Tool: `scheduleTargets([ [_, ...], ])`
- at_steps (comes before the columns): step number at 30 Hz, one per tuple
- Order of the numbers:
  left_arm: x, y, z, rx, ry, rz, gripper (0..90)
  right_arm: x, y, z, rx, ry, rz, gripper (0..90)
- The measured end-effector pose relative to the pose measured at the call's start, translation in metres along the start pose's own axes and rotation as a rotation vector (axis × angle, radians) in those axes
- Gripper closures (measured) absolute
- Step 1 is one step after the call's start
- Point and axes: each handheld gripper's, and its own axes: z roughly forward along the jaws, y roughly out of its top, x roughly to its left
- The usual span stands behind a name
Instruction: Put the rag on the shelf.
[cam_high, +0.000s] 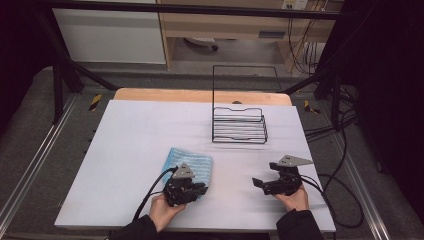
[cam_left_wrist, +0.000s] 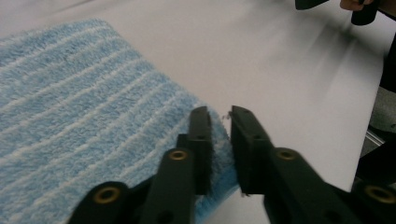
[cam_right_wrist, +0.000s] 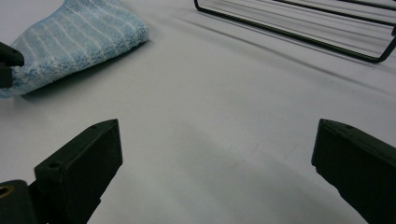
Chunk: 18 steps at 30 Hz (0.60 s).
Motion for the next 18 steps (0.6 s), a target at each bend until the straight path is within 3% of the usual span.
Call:
scheduleTargets([
  [1,0.001,0.001,-0.002,-0.002,0.006,0.007,63.8,0.001,0.000,0.000,0.001,0.003,-0.002,2.5],
  [3,0.007,0.004,-0.013,-0.012,0.046,0.032,58.1,0.003,0.000,0.000,0.005,-0.004,-0.016,2.6],
  [5,0.009,0.004,-0.016,-0.010,0.060,0.035,53.0,0.005,0.001,0.001,0.003,-0.009,-0.020,2.9],
  [7,0.021,0.005,-0.033,-0.026,0.118,0.056,49.2,0.006,0.001,0.000,0.003,-0.012,-0.025,3.2],
  [8,0.027,0.004,-0.040,-0.028,0.146,0.048,46.2,0.006,0.001,0.000,0.005,-0.016,-0.027,3.2],
  [14,0.051,-0.003,-0.062,-0.034,0.209,-0.010,34.5,0.015,0.005,0.002,0.005,-0.016,-0.020,4.2],
  [18,0.063,-0.016,-0.071,0.012,0.269,-0.026,29.4,0.023,0.007,0.004,-0.003,-0.005,-0.013,5.5],
])
